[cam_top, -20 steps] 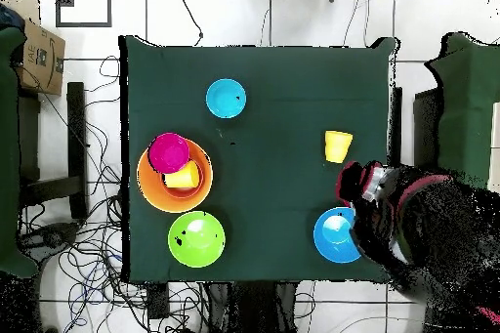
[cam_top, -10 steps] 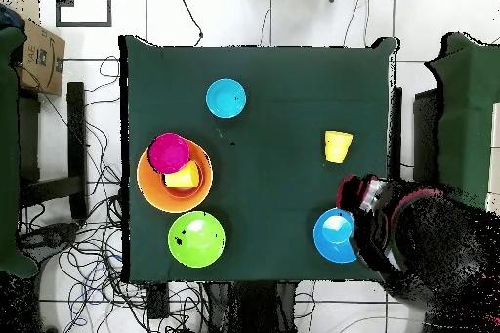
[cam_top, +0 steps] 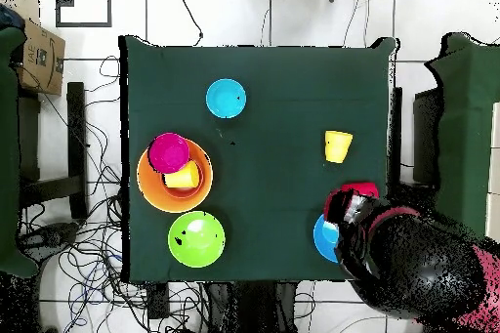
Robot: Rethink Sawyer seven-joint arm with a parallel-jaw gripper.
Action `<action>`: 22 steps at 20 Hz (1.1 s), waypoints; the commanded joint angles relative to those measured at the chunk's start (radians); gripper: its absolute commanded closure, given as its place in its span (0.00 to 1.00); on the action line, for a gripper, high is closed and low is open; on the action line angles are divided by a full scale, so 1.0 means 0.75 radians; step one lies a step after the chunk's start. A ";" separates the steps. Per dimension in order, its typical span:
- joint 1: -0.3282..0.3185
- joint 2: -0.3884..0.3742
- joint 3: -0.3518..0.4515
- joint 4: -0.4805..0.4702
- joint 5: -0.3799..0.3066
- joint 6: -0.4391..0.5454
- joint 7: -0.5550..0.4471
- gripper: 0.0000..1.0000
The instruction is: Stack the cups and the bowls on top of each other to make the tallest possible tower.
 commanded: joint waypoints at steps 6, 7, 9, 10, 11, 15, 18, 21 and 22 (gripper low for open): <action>-0.085 0.231 0.182 0.253 -0.095 -0.241 -0.310 0.00; -0.095 0.245 0.191 0.254 -0.105 -0.252 -0.304 0.00; -0.105 0.269 0.204 0.259 -0.137 -0.274 -0.278 0.00; -0.106 0.264 0.213 0.265 -0.140 -0.276 -0.266 0.00; -0.114 0.265 0.218 0.261 -0.152 -0.273 -0.261 0.00; -0.115 0.248 0.219 0.249 -0.186 -0.260 -0.219 0.00; -0.103 0.215 0.215 0.225 -0.190 -0.224 -0.192 0.00; -0.098 0.223 0.204 0.202 -0.221 -0.207 -0.167 0.00; -0.092 0.218 0.199 0.197 -0.227 -0.200 -0.156 0.00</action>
